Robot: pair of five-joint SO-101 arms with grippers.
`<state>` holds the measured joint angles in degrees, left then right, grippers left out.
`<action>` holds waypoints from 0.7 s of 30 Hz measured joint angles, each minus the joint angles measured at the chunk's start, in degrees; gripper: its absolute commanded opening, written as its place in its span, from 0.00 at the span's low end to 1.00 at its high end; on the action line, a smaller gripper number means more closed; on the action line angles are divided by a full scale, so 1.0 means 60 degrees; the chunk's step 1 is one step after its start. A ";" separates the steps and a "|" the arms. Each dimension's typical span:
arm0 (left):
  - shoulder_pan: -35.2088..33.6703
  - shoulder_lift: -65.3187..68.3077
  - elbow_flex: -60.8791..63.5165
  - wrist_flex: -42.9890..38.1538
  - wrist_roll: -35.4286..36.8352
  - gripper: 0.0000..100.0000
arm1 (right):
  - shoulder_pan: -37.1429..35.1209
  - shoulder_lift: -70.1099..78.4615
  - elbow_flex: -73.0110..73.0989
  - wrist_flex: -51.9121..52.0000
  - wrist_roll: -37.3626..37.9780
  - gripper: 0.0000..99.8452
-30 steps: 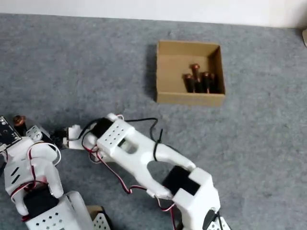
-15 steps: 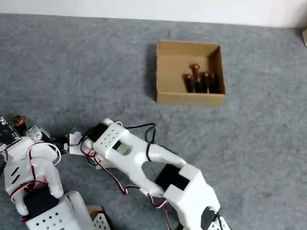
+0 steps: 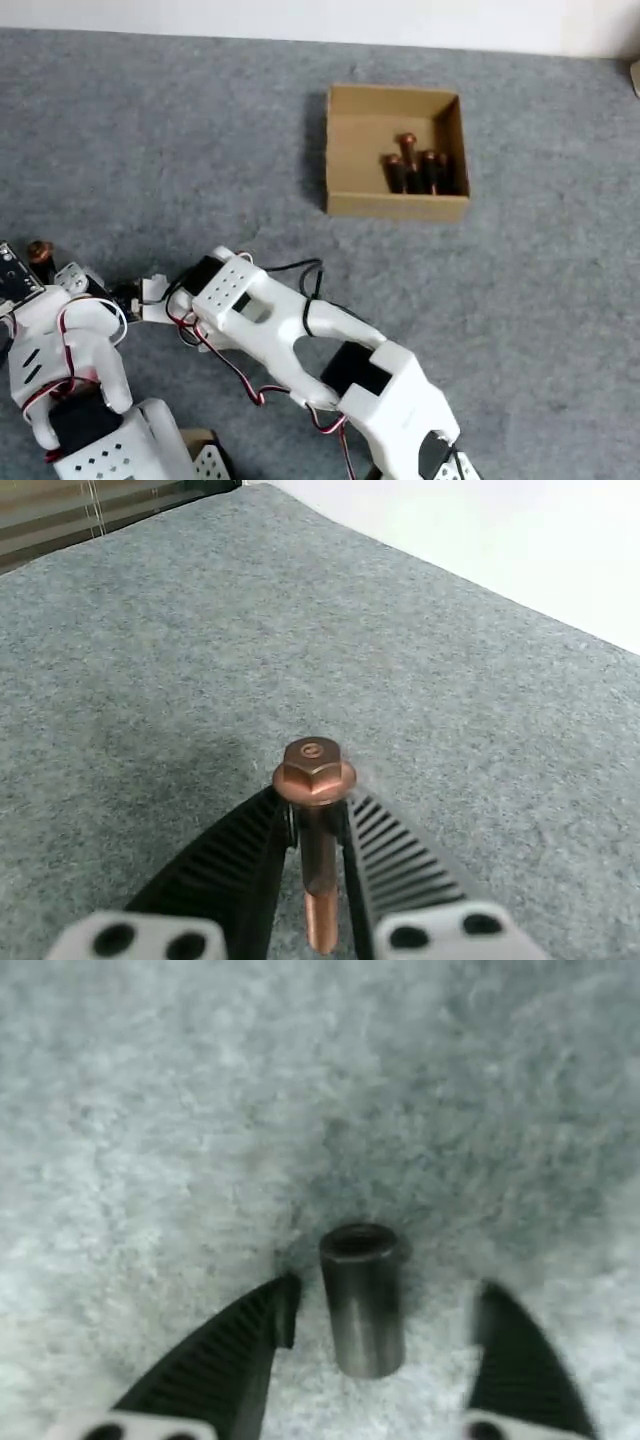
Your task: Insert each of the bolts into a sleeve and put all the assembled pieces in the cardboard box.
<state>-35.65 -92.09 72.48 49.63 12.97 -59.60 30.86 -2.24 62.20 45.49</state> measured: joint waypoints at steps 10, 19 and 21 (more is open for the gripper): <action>-0.0337 0.0000 0.0000 0.0000 0.0000 0.01 | 0.0029 0.0044 -0.0147 -0.0366 -0.0029 0.00; -0.0352 0.0000 0.0000 0.0000 0.0000 0.01 | 0.0249 -0.0073 -0.0908 0.0322 -0.0278 0.00; -0.0352 0.0000 0.0000 0.0000 0.0000 0.01 | 0.0308 -0.0249 -0.1172 0.0718 -0.0659 0.00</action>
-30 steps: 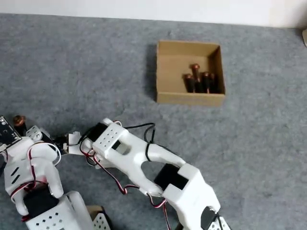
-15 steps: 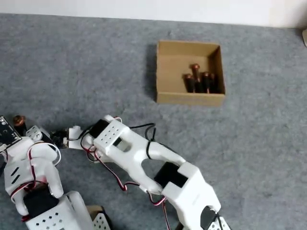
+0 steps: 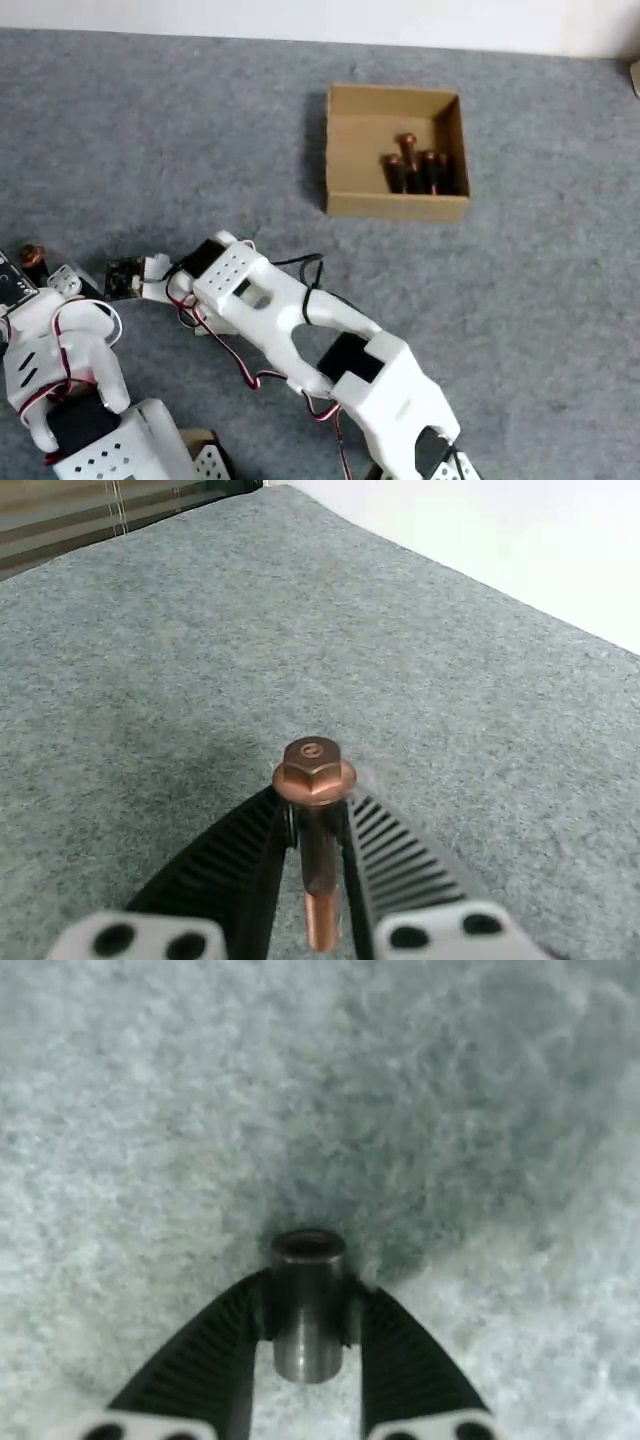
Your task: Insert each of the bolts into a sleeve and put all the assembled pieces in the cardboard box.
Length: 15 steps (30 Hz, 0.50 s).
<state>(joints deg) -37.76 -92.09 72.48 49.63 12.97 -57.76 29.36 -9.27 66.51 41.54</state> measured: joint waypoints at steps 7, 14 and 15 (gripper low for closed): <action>0.0000 0.0000 0.0000 -0.0029 0.0000 0.01 | 0.0894 -0.1949 -0.0366 0.0484 -0.0908 0.00; 0.0586 0.0000 -0.0015 -0.0249 0.0000 0.01 | 0.1714 -0.4557 -0.0366 0.1817 -0.1114 0.00; 0.0850 0.0000 -0.0073 -0.0249 0.0000 0.01 | 0.1773 -0.4967 -0.0366 0.2037 -0.1114 0.00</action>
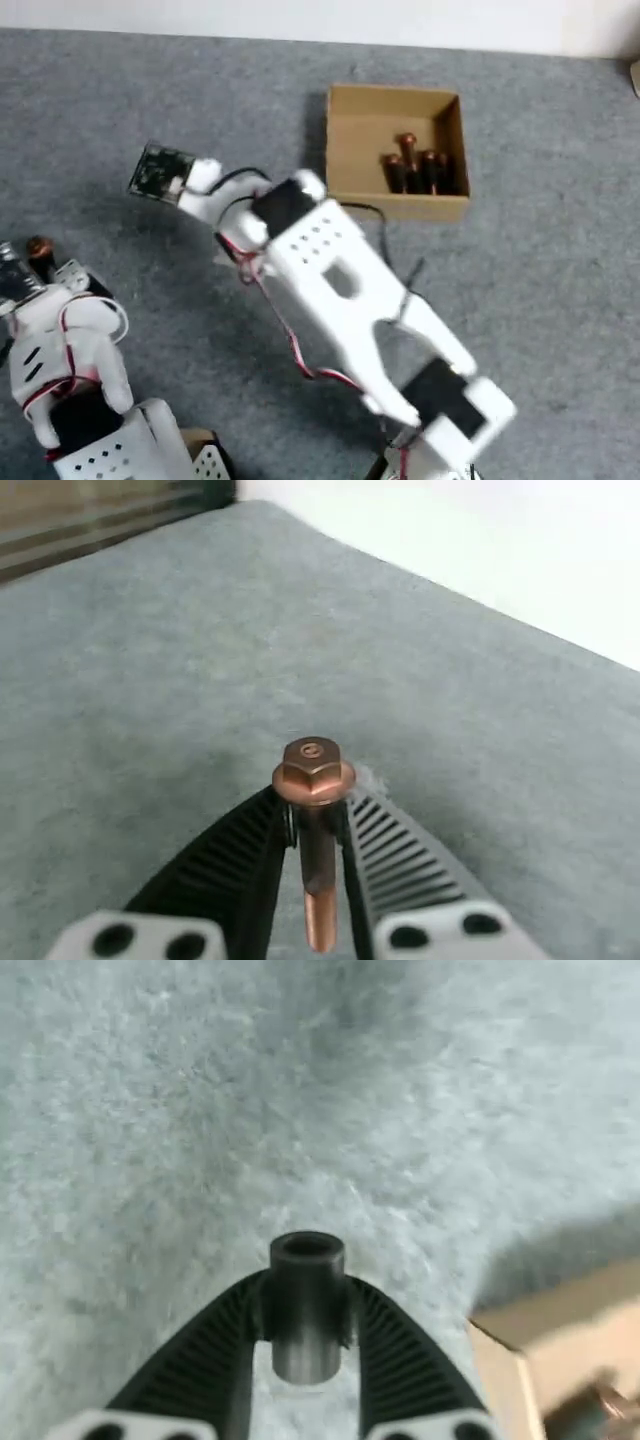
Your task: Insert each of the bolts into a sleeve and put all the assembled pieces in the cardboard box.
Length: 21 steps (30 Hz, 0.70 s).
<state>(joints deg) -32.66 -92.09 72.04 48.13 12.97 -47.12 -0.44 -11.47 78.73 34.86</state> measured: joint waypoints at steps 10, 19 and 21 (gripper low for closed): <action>0.3209 -0.0029 -0.0586 -0.0410 0.0000 0.01 | 0.1216 -0.3736 0.0615 0.0718 -0.1143 0.00; 0.4762 -0.0059 -0.2227 -0.0674 0.2886 0.01 | 0.1714 -0.9084 0.5289 -0.0454 -0.2095 0.00; 0.5363 -0.0161 -0.2491 -0.0674 0.3297 0.01 | 0.2007 -1.0740 0.6520 -0.0821 -0.2227 0.00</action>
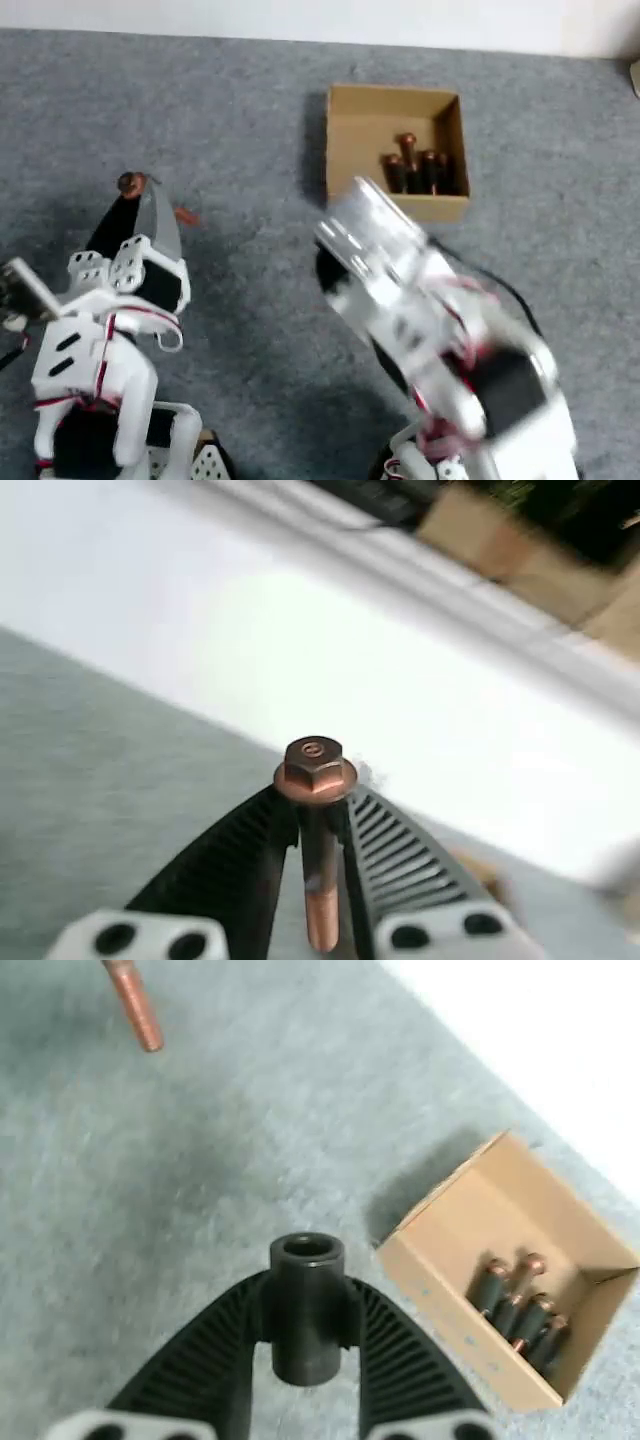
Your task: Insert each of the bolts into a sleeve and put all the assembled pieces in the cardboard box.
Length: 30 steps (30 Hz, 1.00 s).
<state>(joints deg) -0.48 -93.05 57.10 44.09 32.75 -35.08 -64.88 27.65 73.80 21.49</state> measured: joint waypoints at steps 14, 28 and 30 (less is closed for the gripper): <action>0.5641 0.0044 -0.0088 -0.0410 0.0352 0.01 | 0.0850 -0.6593 0.5568 -0.0923 -0.1099 0.00; 0.6447 0.1773 -0.0103 -0.1201 -0.0308 0.01 | 0.0850 -0.6681 0.6271 -0.1201 -0.1817 0.00; 0.6462 0.2374 -0.0088 -0.1480 -0.0293 0.01 | 0.0894 -0.6681 0.6271 -0.1201 -0.1817 0.00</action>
<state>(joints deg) 38.29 -78.81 56.57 35.21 30.99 -29.71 -104.97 65.27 66.59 10.59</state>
